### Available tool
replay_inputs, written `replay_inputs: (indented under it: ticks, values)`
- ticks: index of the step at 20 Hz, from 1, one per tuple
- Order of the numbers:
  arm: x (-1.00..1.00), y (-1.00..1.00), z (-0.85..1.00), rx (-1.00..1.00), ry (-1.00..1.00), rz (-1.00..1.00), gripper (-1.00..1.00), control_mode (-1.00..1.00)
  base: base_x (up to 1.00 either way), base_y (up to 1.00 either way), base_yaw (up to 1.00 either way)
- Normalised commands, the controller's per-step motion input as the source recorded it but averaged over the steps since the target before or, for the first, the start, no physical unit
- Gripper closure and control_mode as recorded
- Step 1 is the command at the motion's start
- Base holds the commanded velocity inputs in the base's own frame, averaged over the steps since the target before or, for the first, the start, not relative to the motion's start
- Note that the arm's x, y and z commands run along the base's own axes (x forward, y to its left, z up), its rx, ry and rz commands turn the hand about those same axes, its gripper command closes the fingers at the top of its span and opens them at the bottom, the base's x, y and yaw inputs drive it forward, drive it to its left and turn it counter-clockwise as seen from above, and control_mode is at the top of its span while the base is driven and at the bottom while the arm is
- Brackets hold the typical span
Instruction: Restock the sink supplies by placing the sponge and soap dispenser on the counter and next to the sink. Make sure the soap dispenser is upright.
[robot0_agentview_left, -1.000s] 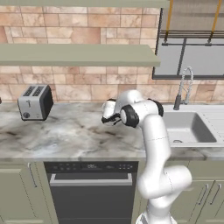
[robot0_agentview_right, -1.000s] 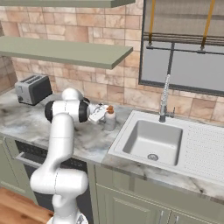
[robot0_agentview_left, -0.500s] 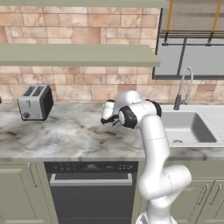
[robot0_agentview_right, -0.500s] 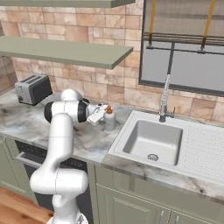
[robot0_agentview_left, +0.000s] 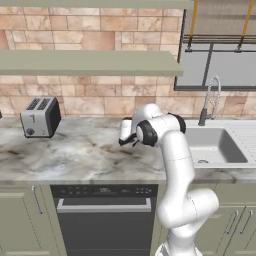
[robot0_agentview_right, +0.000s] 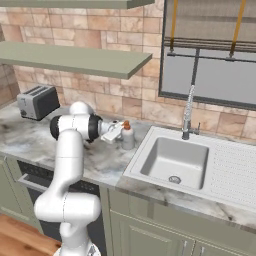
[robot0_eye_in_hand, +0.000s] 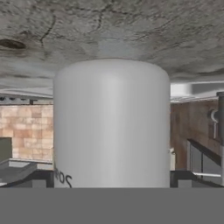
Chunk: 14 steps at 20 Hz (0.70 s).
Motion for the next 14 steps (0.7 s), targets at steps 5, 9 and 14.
replay_inputs:
  ticks: [5,9,14]
  values:
    - [-0.08,-0.02,-0.05,-0.01,0.06,0.12,1.00,-1.00,0.00,0.00,0.00]
    - [-0.03,0.00,-0.15,0.00,0.00,0.07,-1.00,-1.00,0.00,0.00,0.00]
    - [-0.11,0.00,-0.01,0.00,-0.02,0.05,-1.00,-1.00,0.00,0.00,0.00]
